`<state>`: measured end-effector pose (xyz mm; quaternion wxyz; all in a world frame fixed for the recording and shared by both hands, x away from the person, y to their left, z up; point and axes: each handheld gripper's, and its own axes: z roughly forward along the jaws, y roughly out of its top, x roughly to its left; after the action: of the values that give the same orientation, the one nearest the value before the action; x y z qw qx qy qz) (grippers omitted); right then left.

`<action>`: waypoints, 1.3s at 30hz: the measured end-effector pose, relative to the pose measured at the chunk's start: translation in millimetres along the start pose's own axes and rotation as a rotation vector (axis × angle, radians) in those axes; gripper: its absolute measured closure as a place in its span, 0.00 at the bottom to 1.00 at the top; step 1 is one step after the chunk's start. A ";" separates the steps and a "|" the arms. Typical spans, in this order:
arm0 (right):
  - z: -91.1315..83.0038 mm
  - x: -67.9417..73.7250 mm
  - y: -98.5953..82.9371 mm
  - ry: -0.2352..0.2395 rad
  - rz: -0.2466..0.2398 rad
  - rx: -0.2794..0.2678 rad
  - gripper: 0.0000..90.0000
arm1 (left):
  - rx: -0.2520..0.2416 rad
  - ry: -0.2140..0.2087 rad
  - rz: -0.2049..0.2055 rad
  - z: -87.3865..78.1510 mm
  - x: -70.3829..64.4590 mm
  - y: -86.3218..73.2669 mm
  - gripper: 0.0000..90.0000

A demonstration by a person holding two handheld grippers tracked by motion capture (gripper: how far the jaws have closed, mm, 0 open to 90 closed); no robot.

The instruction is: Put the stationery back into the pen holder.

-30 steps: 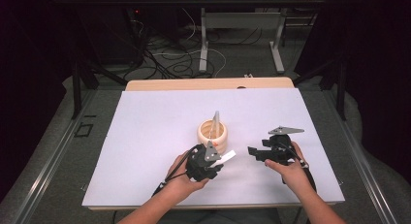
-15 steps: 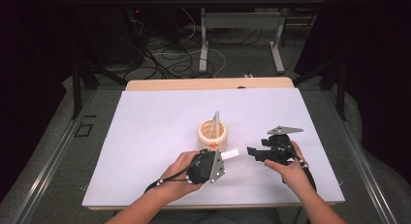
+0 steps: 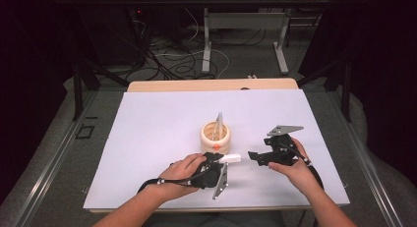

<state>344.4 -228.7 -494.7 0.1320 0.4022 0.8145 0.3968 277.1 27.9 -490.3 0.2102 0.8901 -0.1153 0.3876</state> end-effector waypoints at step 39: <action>8.3 50.1 50.6 0.324 -0.455 0.291 0.41 | 0.046 0.158 0.528 -3.0 -26.0 -5.0 0.75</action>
<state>344.6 -167.8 -456.8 0.0270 0.1558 0.9422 0.2953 259.5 34.8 -509.2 0.0902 0.8008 -0.3176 0.4997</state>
